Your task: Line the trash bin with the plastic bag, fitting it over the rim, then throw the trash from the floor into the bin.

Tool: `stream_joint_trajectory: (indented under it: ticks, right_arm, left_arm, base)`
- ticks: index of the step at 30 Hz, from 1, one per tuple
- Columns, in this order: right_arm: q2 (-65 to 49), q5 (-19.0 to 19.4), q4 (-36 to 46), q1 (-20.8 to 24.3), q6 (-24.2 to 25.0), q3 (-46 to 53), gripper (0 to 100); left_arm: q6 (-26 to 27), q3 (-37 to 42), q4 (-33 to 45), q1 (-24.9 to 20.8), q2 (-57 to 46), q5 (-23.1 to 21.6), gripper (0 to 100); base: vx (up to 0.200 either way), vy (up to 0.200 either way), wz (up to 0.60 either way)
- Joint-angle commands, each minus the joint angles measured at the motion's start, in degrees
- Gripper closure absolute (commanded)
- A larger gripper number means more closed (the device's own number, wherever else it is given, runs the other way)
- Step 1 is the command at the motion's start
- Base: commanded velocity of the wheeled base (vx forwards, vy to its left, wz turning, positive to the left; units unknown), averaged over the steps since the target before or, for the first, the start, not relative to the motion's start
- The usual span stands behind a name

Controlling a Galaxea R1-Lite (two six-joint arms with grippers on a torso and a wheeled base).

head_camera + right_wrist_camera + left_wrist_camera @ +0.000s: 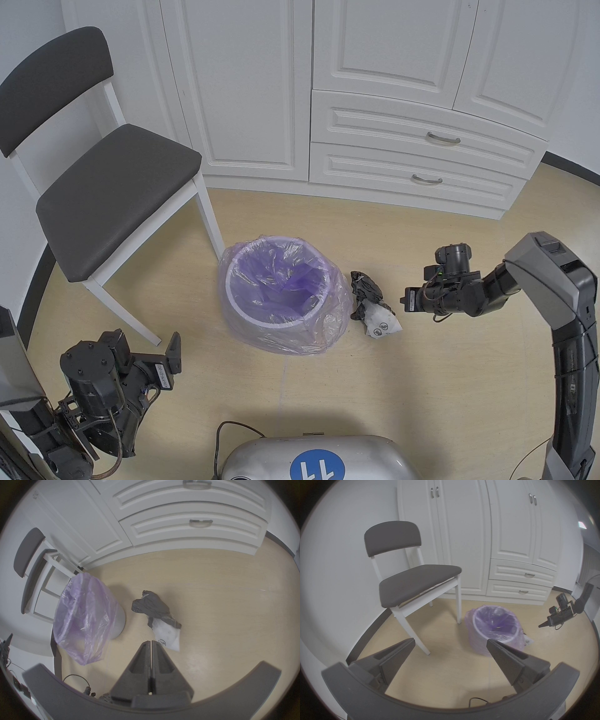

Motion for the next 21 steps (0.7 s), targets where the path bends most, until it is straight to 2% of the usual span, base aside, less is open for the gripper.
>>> stream_joint_trajectory:
  ticks: [1, 4, 7, 9, 16, 20, 21]
  right_arm:
    - [14.21, -0.08, 8.12, 1.65, -0.38, -16.54, 100]
    - [17.47, 0.10, 12.25, 1.82, -0.73, -23.05, 100]
    - [20.37, 0.27, 15.50, 2.17, -1.43, -28.85, 100]
    - [22.56, 0.36, 17.52, 2.17, -2.57, -32.89, 100]
    - [24.06, 0.62, 19.28, 2.17, -3.54, -33.84, 100]
    - [23.62, 1.77, 19.10, 2.26, -3.45, -33.84, 100]
    - [23.62, 2.03, 19.02, 2.26, -3.45, -33.84, 100]
  left_arm:
    - [-1.56, 0.31, 0.01, 8.31, 5.16, -0.17, 0]
    - [-1.56, -0.48, 0.01, 11.56, 7.45, -0.26, 0]
    - [-1.56, -1.45, 0.01, 11.82, 8.94, -0.26, 0]
    - [-1.38, -1.89, -0.08, 11.03, 9.20, -0.26, 0]
    - [-0.59, -6.90, -0.08, 6.99, 10.35, -0.34, 0]
    - [0.38, -10.50, -0.17, 2.77, 8.85, -7.37, 0]
    - [0.29, -10.85, -0.08, 0.57, 6.13, -12.65, 0]
  base:
    - [0.000, 0.000, 0.00]
    - [0.000, 0.000, 0.00]
    - [0.000, 0.000, 0.00]
    - [0.000, 0.000, 0.00]
    - [0.000, 0.000, 0.00]
    - [0.000, 0.000, 0.00]
    - [0.000, 0.000, 0.00]
